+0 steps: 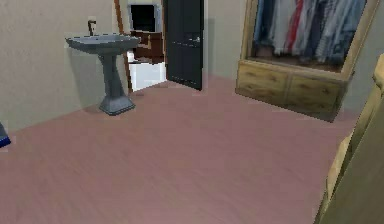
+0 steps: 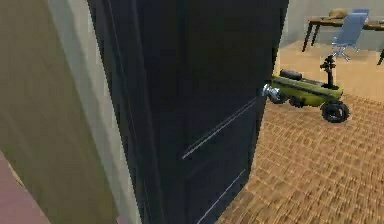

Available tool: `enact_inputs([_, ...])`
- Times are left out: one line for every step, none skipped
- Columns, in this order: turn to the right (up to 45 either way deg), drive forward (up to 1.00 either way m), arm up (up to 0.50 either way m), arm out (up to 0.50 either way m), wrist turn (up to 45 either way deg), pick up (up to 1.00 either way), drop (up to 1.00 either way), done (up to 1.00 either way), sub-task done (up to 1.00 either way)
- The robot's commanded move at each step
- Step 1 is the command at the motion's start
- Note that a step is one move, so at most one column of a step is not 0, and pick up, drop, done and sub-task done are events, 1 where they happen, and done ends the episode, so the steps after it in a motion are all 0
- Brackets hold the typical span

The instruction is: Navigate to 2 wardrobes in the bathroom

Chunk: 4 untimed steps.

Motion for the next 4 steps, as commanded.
enact_inputs([0.0,0.85,0.00,0.00,0.0,0.00,0.00,0.00,0.00])
enact_inputs([42.0,0.00,0.00,0.00,0.0,0.00,0.00,0.00,0.00])
enact_inputs([0.0,1.00,0.00,0.00,0.0,0.00,0.00,0.00,0.00])
enact_inputs([0.0,0.35,0.00,0.00,0.0,0.00,0.00,0.00,0.00])
